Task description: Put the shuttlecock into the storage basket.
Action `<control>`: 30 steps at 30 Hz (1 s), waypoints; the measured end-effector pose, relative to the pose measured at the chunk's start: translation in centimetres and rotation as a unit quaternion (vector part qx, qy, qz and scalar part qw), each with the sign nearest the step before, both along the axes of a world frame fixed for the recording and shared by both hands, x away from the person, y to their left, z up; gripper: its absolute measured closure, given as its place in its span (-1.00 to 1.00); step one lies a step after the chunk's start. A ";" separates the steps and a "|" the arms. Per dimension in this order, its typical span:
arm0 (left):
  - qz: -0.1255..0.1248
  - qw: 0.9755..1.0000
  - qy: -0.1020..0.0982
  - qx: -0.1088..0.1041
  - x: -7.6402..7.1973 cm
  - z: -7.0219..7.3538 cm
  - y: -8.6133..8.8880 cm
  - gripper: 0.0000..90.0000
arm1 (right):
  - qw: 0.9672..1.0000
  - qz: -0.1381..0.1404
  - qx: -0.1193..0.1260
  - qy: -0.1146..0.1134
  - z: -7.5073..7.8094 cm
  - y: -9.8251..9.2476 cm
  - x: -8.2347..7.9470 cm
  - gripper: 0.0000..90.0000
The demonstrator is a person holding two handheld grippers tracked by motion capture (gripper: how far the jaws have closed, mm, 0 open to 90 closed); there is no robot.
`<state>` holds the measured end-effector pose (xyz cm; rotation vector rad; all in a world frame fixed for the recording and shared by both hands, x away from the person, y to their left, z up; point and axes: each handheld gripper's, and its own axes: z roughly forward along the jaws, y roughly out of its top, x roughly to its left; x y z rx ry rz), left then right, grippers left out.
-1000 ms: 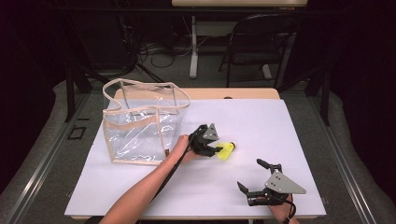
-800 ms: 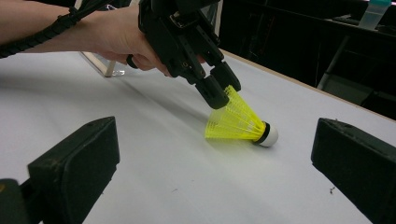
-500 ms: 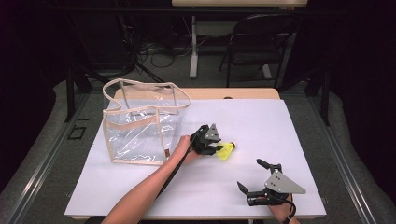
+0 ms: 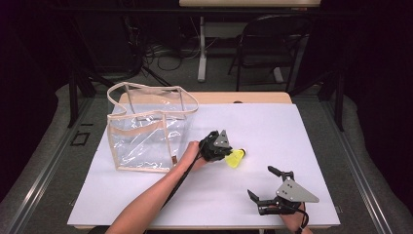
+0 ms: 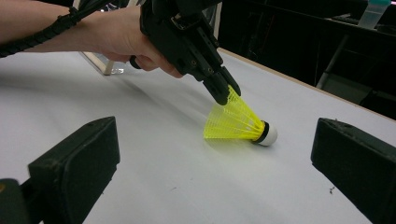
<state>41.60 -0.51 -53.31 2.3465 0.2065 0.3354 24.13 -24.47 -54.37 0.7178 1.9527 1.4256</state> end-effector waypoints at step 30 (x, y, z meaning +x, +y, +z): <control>-0.019 0.999 -0.024 -0.008 -0.9 1.8 0.6 0.98 | 1.000 -0.001 0.000 0.000 0.0 -0.1 0.0 -0.98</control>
